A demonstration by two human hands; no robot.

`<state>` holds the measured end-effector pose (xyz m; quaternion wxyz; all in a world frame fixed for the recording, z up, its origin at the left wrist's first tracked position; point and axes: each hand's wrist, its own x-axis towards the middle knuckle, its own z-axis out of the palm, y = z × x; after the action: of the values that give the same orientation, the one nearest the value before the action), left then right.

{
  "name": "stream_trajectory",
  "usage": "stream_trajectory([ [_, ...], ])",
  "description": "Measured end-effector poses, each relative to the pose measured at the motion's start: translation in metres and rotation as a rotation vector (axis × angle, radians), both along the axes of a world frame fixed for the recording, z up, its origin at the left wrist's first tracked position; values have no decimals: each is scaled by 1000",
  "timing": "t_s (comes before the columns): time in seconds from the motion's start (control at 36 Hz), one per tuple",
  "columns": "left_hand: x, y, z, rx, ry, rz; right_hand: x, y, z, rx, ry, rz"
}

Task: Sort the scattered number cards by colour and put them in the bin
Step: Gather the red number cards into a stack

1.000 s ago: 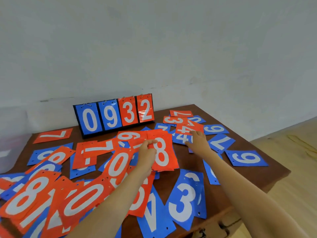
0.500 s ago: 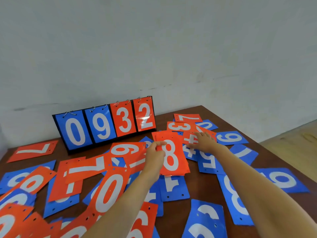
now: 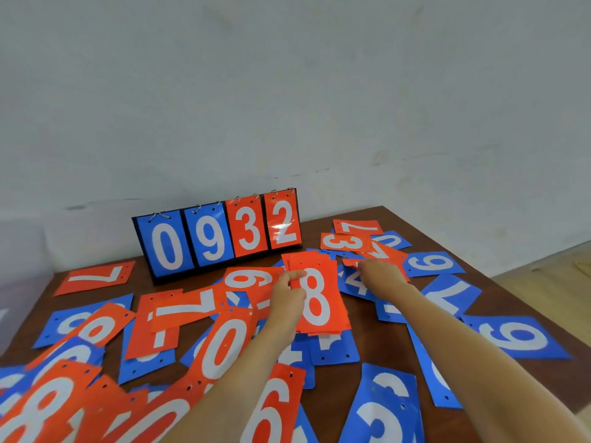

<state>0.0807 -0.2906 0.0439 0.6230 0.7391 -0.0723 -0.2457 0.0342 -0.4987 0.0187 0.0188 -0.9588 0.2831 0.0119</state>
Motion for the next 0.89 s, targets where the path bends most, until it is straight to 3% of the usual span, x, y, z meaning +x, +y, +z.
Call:
stream_trajectory([
  [0.14, -7, 28, 12, -14, 16, 31, -14, 24, 17, -15, -227, -2],
  [0.28, -23, 61, 23, -27, -7, 51, -49, 67, 42, -221, -651, 212],
  [0.42, -44, 95, 35, -41, -39, 63, -87, 116, 53, 74, -790, 218],
  [0.58, -62, 134, 36, -72, -85, 98, -131, 175, 56, 136, -933, 301],
  [0.78, -85, 167, 34, -247, 126, 95, -167, 229, 32, 260, -1004, 451],
  [0.89, -95, 187, 31, -273, 136, 145, -181, 244, 20, 390, -979, 429],
])
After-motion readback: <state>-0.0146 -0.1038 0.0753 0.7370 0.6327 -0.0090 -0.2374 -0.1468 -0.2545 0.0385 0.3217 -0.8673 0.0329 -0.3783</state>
